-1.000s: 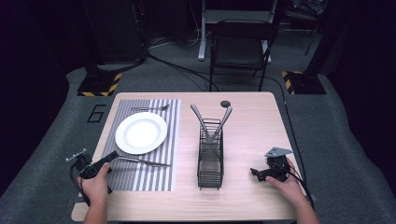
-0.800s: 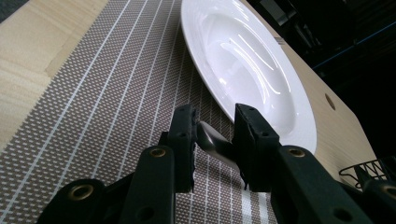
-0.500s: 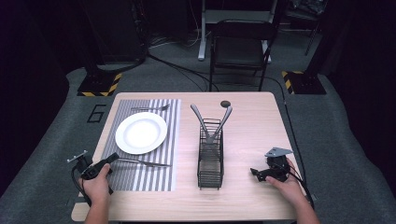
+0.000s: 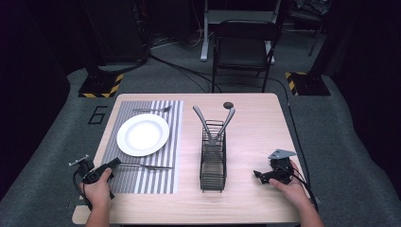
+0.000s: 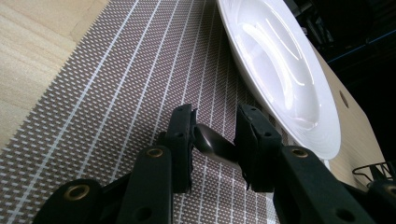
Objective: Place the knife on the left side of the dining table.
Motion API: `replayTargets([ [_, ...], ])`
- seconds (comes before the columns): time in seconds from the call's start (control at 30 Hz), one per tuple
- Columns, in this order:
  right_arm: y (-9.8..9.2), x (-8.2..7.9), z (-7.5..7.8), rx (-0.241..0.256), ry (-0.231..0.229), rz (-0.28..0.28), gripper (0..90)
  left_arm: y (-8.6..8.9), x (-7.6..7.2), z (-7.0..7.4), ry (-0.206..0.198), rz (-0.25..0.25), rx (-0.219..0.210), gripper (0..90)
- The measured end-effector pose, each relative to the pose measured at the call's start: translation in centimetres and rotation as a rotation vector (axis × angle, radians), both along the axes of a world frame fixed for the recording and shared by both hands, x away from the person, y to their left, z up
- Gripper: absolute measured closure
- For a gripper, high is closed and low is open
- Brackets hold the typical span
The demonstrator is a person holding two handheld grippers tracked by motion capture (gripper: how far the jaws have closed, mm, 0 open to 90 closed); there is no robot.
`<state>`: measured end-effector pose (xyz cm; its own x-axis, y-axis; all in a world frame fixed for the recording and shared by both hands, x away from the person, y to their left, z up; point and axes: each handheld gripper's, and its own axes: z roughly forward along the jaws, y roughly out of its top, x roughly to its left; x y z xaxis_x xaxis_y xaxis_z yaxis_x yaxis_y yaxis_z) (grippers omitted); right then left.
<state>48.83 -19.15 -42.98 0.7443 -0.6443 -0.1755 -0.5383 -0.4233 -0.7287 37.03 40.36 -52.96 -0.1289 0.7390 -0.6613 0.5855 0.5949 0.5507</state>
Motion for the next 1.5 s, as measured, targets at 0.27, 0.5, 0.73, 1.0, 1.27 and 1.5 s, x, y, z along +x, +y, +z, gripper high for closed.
replayTargets([
  [0.27,0.0,0.0,0.0,0.0,0.0,0.0,0.0,0.0,0.1,-0.2,0.025,0.0,0.013,66.8],
  [0.5,0.0,0.0,0.0,-0.001,0.0,0.0,0.0,0.2,0.0,-0.3,0.029,0.002,0.019,67.4],
  [0.73,0.0,0.0,0.0,0.0,0.0,0.0,0.0,0.1,-0.1,-0.1,0.032,0.008,0.046,67.0],
  [1.0,0.0,0.0,0.0,0.0,0.0,0.0,0.0,0.4,-0.3,0.0,0.029,0.015,0.087,65.4],
  [1.27,0.0,0.0,0.0,0.0,0.0,0.0,0.0,1.0,-0.6,0.3,0.014,0.036,0.117,63.4],
  [1.5,0.0,0.0,0.0,0.0,0.0,0.0,0.0,0.7,-0.7,0.9,-0.022,0.034,0.149,58.2],
])
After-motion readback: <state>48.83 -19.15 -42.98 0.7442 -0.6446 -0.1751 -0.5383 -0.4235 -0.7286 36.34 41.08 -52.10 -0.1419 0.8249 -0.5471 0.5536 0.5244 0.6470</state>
